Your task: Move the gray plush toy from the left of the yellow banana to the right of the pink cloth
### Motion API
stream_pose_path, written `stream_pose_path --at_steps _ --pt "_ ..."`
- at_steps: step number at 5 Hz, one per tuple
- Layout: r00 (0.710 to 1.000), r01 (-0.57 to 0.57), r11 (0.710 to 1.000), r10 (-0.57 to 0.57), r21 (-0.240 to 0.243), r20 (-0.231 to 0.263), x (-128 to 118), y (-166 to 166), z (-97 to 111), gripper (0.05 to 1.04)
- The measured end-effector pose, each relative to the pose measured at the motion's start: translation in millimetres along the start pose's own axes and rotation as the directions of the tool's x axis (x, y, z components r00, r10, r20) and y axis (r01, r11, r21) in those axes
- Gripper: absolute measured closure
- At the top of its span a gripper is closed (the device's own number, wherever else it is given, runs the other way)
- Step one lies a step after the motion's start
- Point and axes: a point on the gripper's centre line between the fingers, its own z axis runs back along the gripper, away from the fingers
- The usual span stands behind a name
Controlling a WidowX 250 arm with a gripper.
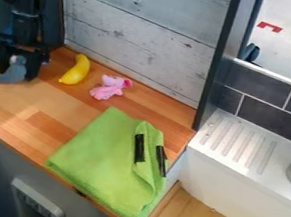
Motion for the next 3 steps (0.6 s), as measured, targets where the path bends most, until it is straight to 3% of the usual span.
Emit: stream_pose_path --at_steps 1,3 --pt "0.998 0.021 1.0 -0.021 0.001 -0.053 -12 -7 -2 0.363" --pt "0.997 0.058 0.998 -0.059 0.008 0.044 -46 -41 54 0.362"
